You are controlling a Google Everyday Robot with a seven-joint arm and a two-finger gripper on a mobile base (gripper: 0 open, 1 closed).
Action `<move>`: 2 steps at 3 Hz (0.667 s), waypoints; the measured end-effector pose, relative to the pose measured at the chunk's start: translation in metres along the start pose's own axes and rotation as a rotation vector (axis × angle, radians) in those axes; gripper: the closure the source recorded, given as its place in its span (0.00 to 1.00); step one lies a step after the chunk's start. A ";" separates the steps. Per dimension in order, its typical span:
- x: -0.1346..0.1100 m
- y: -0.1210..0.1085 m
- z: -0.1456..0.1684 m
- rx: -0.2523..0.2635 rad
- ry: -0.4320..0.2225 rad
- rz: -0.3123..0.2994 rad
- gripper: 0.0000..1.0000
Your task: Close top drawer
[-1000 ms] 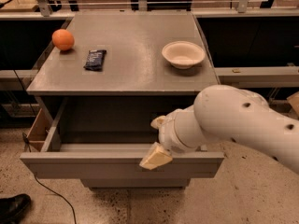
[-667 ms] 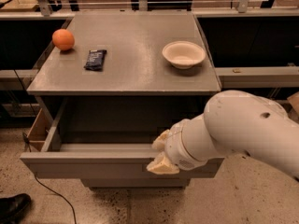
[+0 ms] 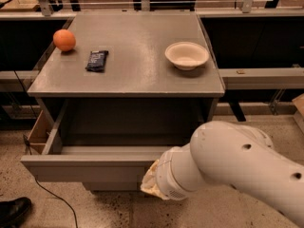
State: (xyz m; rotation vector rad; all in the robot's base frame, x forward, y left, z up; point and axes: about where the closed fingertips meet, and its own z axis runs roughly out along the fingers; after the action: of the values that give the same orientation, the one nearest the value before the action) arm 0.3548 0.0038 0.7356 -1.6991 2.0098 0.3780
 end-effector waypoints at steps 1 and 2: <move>0.000 0.005 0.008 -0.002 -0.002 -0.001 1.00; -0.001 0.011 0.006 -0.009 0.016 -0.009 1.00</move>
Offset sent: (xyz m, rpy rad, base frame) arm -0.0175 0.0052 -0.0036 -0.0386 0.0145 0.0188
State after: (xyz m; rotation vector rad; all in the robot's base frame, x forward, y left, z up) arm 0.3447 0.0095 0.7298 -1.7213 2.0144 0.3724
